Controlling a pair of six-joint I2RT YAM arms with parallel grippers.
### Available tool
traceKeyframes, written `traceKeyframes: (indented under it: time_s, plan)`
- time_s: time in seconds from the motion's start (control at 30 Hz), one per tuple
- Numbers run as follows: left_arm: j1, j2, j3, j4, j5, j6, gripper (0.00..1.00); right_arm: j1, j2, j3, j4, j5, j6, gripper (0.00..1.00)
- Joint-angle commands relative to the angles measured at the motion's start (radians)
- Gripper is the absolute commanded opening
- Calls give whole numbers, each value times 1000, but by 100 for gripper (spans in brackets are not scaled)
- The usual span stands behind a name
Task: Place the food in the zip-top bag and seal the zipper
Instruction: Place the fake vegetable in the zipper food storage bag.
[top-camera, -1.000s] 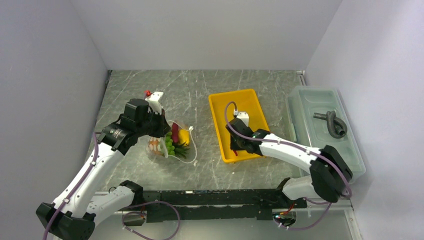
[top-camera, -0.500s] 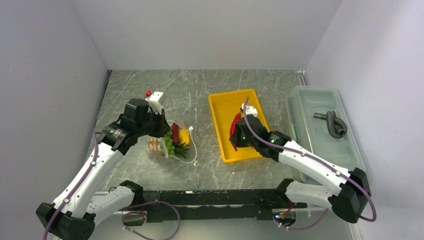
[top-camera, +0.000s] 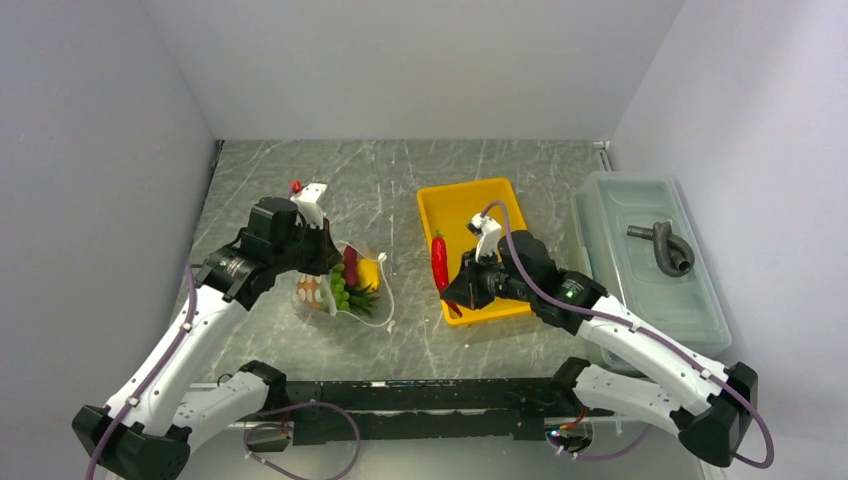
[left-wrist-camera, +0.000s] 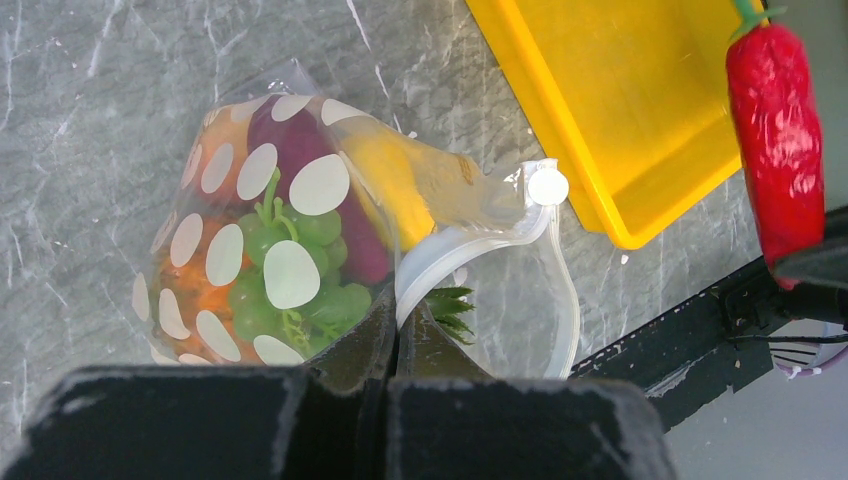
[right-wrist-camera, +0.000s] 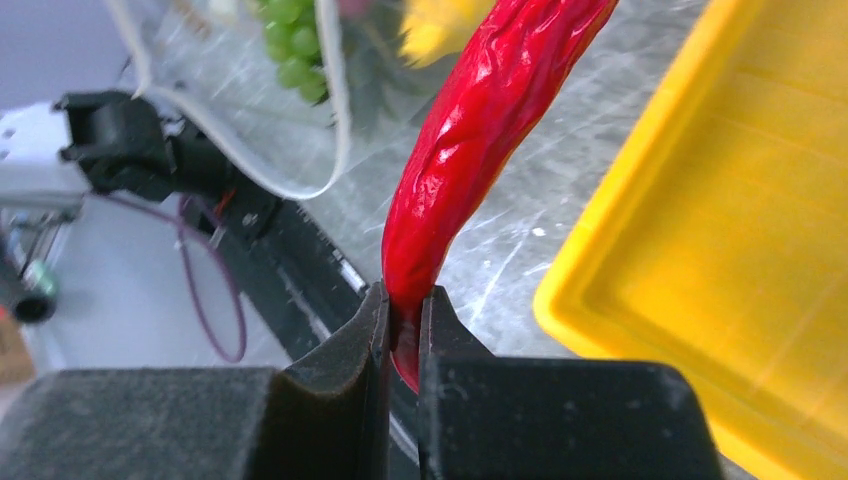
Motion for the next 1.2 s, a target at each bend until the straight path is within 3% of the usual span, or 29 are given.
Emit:
traceKeyframes:
  time_s: [0.0, 0.27, 0.53, 0.93, 1.17]
  plan:
    - [-3, -6, 5, 15, 24, 4, 0, 11, -27, 53, 35, -235, -72, 0]
    - [-3, -6, 5, 14, 28, 4, 0, 27, -34, 88, 60, -517, -106, 0]
    - [-3, -8, 3, 15, 30, 4, 0, 50, 77, 142, 113, -640, -75, 0]
    - [-3, -11, 5, 16, 33, 5, 0, 89, 335, 249, 159, -686, 18, 0]
    - [-3, -12, 6, 16, 35, 5, 0, 103, 442, 248, 293, -561, 189, 0]
